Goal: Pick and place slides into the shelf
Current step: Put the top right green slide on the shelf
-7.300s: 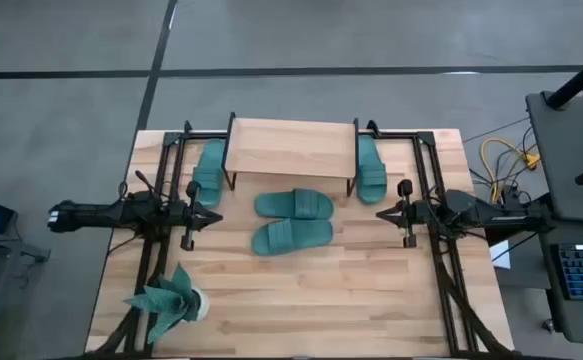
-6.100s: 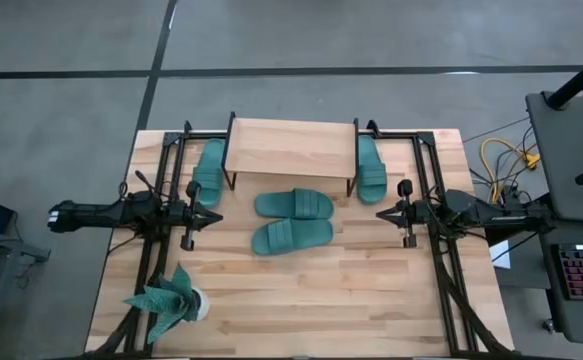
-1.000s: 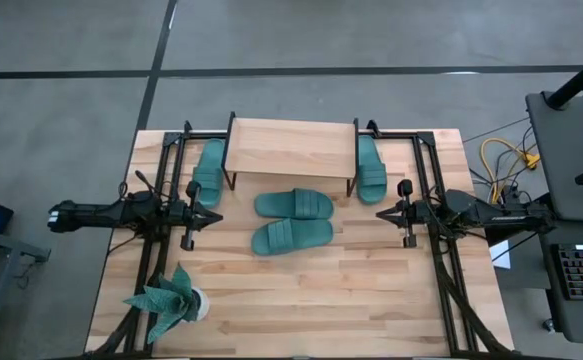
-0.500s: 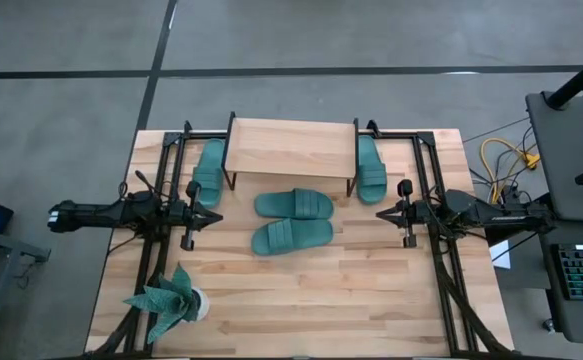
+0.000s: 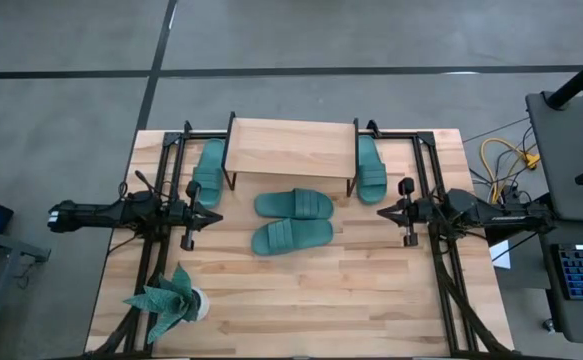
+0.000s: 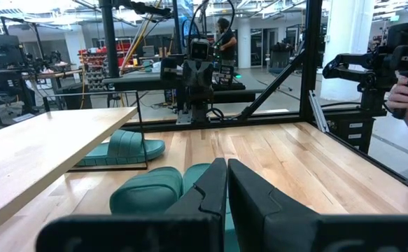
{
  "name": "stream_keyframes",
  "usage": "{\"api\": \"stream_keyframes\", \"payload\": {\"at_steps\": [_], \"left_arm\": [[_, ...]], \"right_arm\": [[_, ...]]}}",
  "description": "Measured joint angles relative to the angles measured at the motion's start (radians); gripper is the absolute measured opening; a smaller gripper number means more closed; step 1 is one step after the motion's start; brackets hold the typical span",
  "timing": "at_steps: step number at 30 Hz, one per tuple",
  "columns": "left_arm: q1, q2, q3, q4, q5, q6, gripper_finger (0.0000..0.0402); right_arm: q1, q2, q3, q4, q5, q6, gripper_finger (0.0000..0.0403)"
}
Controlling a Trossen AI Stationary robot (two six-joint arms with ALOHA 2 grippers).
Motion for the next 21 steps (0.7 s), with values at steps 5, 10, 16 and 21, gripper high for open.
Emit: {"api": "stream_keyframes", "payload": {"at_steps": [5, 10, 16, 21], "left_arm": [[0.000, 0.000, 0.000, 0.008, 0.000, 0.000, 0.0000], [0.000, 0.000, 0.000, 0.045, -0.037, -0.001, 0.0000], [0.000, 0.011, 0.000, 0.125, -0.078, 0.080, 0.0000], [0.000, 0.007, 0.001, 0.205, -0.133, 0.078, 0.0000]], "right_arm": [[0.000, 0.000, 0.000, 0.049, 0.000, 0.021, 0.0009], [0.000, 0.000, 0.002, 0.098, 0.001, -0.032, 0.0009], [0.000, 0.001, 0.002, 0.143, 0.013, -0.079, 0.0009], [0.000, 0.001, 0.002, 0.209, 0.017, -0.140, 0.0009]]}}
